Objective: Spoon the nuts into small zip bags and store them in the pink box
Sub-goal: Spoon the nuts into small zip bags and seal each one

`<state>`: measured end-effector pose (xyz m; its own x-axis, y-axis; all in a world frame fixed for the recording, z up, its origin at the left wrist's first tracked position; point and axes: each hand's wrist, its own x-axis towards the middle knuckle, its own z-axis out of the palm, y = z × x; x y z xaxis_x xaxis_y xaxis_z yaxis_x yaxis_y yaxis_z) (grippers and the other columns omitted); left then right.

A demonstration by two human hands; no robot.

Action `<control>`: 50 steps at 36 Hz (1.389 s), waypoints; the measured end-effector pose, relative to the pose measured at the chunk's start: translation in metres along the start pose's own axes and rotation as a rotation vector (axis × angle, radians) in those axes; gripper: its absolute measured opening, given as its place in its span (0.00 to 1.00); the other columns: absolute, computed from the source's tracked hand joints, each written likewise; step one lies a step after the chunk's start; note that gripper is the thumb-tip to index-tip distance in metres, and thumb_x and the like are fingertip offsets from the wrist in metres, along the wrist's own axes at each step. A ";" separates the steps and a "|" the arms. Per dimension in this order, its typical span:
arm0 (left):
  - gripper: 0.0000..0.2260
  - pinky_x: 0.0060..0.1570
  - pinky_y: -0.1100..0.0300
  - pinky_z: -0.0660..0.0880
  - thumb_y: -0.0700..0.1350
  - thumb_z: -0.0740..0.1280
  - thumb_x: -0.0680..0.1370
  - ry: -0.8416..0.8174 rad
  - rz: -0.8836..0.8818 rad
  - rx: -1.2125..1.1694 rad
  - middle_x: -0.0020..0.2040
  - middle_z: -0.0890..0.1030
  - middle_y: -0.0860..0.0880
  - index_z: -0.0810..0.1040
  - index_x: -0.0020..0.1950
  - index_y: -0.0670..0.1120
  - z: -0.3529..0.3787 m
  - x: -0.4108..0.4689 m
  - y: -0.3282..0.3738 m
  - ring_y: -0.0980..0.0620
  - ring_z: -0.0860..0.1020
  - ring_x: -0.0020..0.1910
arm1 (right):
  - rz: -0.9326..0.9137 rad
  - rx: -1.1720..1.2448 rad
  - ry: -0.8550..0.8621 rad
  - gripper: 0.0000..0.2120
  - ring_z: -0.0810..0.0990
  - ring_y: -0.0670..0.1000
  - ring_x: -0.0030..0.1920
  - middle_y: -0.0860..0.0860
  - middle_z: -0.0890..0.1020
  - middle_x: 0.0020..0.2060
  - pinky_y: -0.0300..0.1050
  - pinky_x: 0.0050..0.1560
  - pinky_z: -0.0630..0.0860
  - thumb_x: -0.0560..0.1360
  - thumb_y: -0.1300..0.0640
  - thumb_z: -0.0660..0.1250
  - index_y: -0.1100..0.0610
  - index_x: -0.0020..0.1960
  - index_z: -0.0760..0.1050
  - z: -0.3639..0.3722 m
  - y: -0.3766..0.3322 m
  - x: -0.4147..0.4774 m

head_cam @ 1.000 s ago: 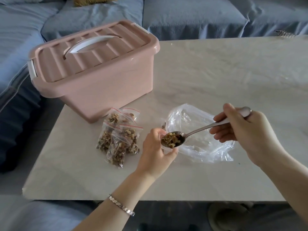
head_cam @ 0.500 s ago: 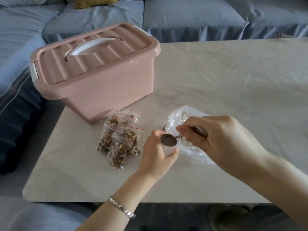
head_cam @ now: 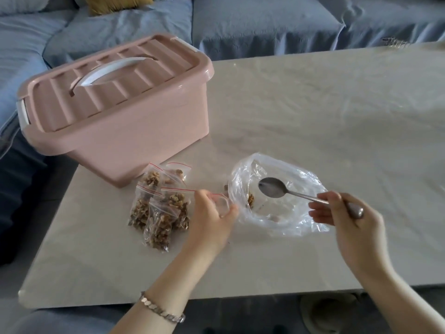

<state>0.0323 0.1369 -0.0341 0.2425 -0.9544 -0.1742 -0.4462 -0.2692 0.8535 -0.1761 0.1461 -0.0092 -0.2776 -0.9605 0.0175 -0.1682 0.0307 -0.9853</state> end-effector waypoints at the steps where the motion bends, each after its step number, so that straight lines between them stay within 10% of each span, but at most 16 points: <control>1: 0.17 0.41 0.62 0.70 0.51 0.68 0.74 -0.023 -0.015 0.022 0.46 0.69 0.54 0.62 0.53 0.45 0.002 0.001 0.001 0.51 0.74 0.47 | 0.027 0.004 -0.004 0.11 0.83 0.51 0.34 0.47 0.85 0.35 0.35 0.38 0.79 0.79 0.60 0.59 0.54 0.41 0.78 0.003 0.006 -0.002; 24: 0.14 0.31 0.78 0.66 0.45 0.67 0.76 -0.038 -0.210 -0.185 0.43 0.69 0.58 0.64 0.54 0.45 0.004 -0.002 0.006 0.65 0.68 0.38 | 0.480 0.353 -0.065 0.13 0.83 0.54 0.33 0.59 0.84 0.32 0.39 0.34 0.80 0.78 0.59 0.60 0.65 0.42 0.78 0.023 0.023 -0.023; 30: 0.13 0.34 0.78 0.67 0.44 0.68 0.75 -0.013 -0.093 -0.170 0.45 0.73 0.55 0.64 0.51 0.46 -0.011 -0.011 0.006 0.64 0.72 0.39 | 0.463 0.330 -0.034 0.14 0.83 0.53 0.32 0.59 0.84 0.32 0.39 0.33 0.80 0.78 0.56 0.60 0.64 0.42 0.78 0.009 0.016 -0.017; 36: 0.16 0.45 0.57 0.76 0.43 0.70 0.73 0.049 0.195 -0.051 0.47 0.77 0.54 0.62 0.47 0.55 -0.019 -0.015 -0.005 0.54 0.78 0.47 | 0.426 0.334 -0.004 0.14 0.83 0.51 0.31 0.58 0.84 0.31 0.37 0.32 0.80 0.79 0.55 0.59 0.63 0.42 0.77 -0.008 0.005 -0.004; 43: 0.15 0.43 0.65 0.75 0.55 0.67 0.67 -0.075 0.154 -0.006 0.45 0.75 0.58 0.64 0.47 0.55 -0.010 -0.016 -0.012 0.64 0.75 0.45 | 0.304 0.249 0.031 0.17 0.80 0.49 0.26 0.56 0.83 0.28 0.35 0.28 0.77 0.80 0.54 0.57 0.62 0.39 0.76 -0.020 -0.020 0.009; 50: 0.17 0.42 0.72 0.73 0.42 0.72 0.71 -0.032 0.271 0.009 0.46 0.73 0.59 0.64 0.48 0.55 -0.006 -0.014 -0.021 0.61 0.75 0.48 | 0.252 0.182 -0.077 0.19 0.77 0.48 0.23 0.57 0.81 0.25 0.35 0.25 0.74 0.80 0.53 0.56 0.61 0.36 0.76 -0.008 -0.055 0.020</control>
<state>0.0432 0.1566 -0.0462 0.0853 -0.9954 0.0445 -0.4986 -0.0040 0.8668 -0.1801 0.1272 0.0467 -0.2152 -0.9474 -0.2369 0.0703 0.2269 -0.9714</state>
